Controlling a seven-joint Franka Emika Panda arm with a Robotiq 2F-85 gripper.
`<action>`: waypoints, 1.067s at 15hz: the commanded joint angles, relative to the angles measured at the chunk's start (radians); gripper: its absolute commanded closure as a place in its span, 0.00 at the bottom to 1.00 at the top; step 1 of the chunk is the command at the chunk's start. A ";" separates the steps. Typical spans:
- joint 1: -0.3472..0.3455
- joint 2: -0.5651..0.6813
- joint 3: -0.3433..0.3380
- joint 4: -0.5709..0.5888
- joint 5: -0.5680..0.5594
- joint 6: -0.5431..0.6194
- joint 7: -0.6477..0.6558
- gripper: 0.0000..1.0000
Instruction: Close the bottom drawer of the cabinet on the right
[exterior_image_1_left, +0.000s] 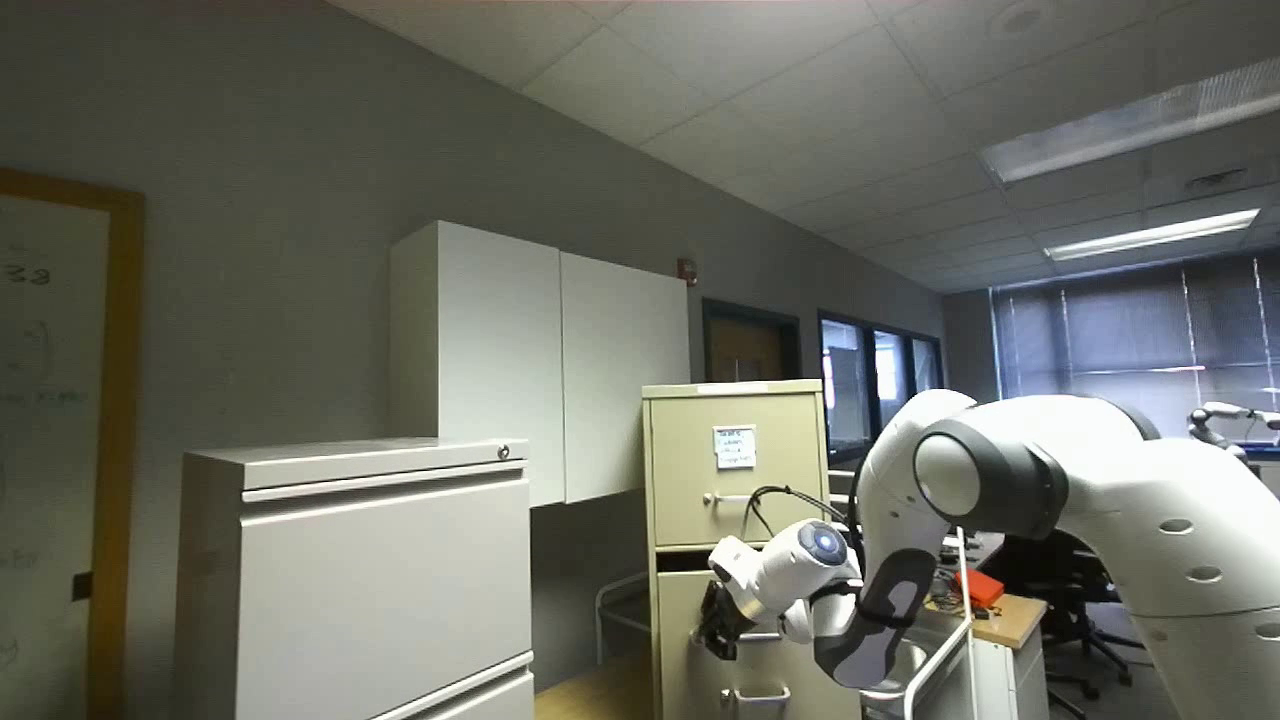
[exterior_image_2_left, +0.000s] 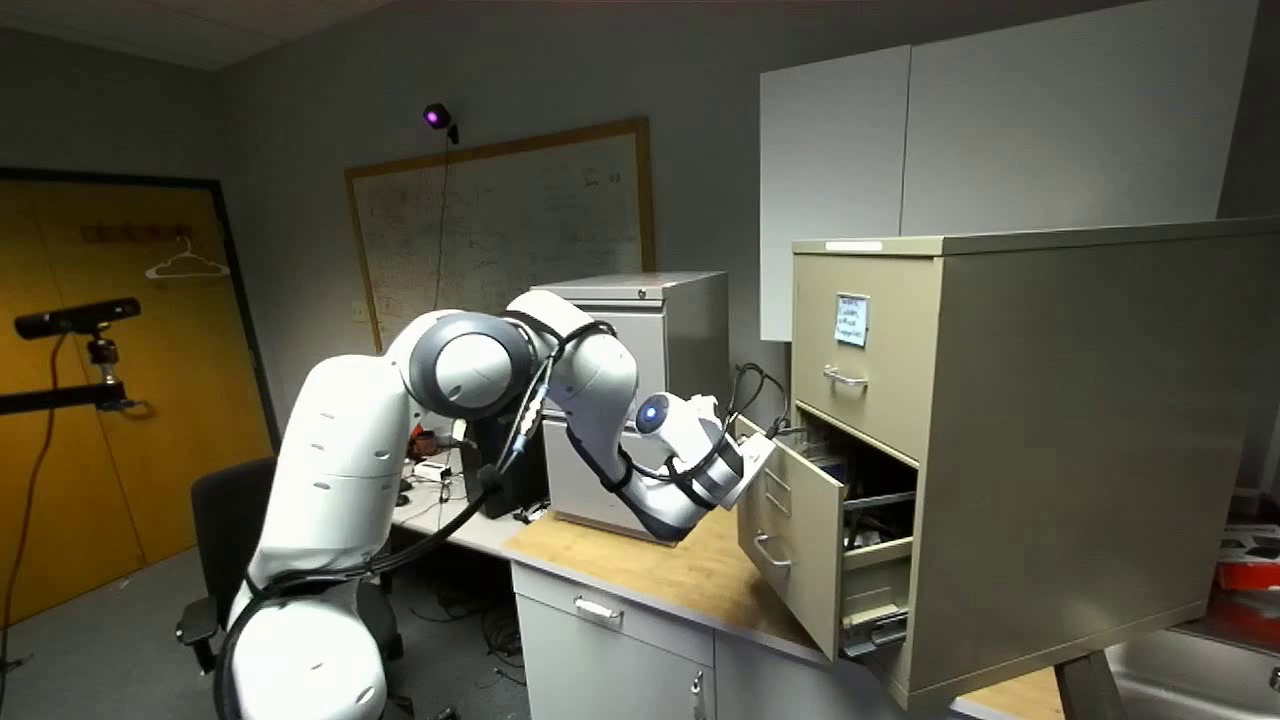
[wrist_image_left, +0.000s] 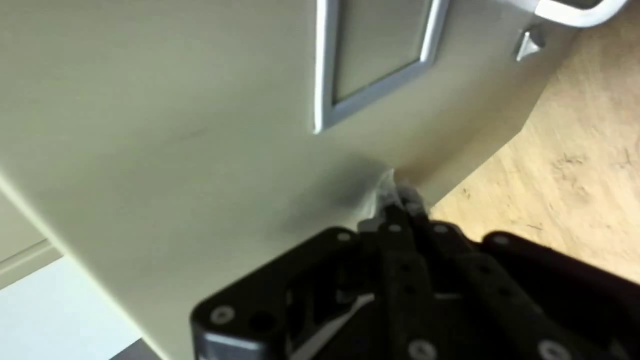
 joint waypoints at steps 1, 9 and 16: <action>-0.089 0.162 0.111 0.224 0.233 0.004 -0.273 1.00; -0.210 0.345 0.374 0.410 0.800 -0.021 -0.887 1.00; -0.313 0.490 0.565 0.563 0.887 -0.027 -1.242 1.00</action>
